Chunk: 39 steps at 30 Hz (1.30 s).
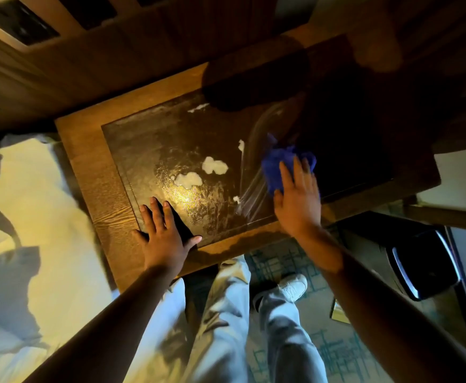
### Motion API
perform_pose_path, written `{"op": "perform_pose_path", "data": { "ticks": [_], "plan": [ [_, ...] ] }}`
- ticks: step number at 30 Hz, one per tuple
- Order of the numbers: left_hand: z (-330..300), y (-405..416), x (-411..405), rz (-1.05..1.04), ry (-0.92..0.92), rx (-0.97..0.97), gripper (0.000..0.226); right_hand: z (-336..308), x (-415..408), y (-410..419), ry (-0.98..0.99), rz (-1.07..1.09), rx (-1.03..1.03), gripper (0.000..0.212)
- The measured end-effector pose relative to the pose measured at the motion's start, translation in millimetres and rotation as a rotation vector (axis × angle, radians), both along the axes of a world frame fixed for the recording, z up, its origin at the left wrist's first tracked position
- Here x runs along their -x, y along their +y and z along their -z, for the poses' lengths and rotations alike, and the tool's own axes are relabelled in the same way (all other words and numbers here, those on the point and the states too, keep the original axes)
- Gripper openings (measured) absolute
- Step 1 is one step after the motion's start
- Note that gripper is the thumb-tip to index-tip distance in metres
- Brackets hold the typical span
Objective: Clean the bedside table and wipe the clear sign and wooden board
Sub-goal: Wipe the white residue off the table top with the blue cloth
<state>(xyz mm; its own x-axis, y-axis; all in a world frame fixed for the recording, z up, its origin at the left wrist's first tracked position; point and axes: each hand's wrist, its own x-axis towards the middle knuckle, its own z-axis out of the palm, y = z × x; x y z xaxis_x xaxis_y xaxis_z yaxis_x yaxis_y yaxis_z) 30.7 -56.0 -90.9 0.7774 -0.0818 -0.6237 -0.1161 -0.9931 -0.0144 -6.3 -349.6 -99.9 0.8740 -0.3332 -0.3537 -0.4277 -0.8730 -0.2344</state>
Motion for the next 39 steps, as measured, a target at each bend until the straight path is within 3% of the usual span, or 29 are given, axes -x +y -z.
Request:
{"op": "perform_pose_path", "data": {
  "ticks": [6, 9, 14, 23, 27, 30, 34, 39],
  "plan": [
    [5.8, 0.3, -0.7, 0.036, 0.008, -0.060, 0.122, 2.8, -101.0, -32.2, -0.027, 0.269, -0.106, 0.066],
    [5.4, -5.3, -3.7, 0.018, 0.043, -0.102, 0.125, 7.6, -128.0, -15.6, 0.034, 0.179, -0.060, 0.065],
    [3.1, -6.2, -4.2, 0.030, 0.054, -0.114, 0.125, 5.1, -90.7, 28.1, -0.017, -0.085, -0.086, 0.067],
    [0.7, -7.1, -2.0, 0.066, 0.036, -0.144, 0.120, -3.4, 54.7, 40.5, -0.117, -0.132, -0.255, 0.050],
    [4.8, -5.8, 0.0, 0.056, 0.019, -0.120, 0.121, 6.3, 33.3, 6.5, -0.129, -0.079, -0.175, 0.061],
    [11.1, -3.9, -0.4, 0.052, 0.018, -0.141, 0.125, 11.3, -15.5, -27.3, -0.146, 0.099, -0.074, 0.059],
    [18.0, 0.5, -0.1, 0.047, 0.012, -0.157, 0.127, 13.0, -72.5, -46.3, -0.124, 0.309, -0.087, 0.061],
    [16.5, 1.6, 0.6, 0.048, 0.032, -0.119, 0.125, 7.3, -47.4, 11.7, -0.167, 0.203, -0.139, 0.058]
  ]
}}
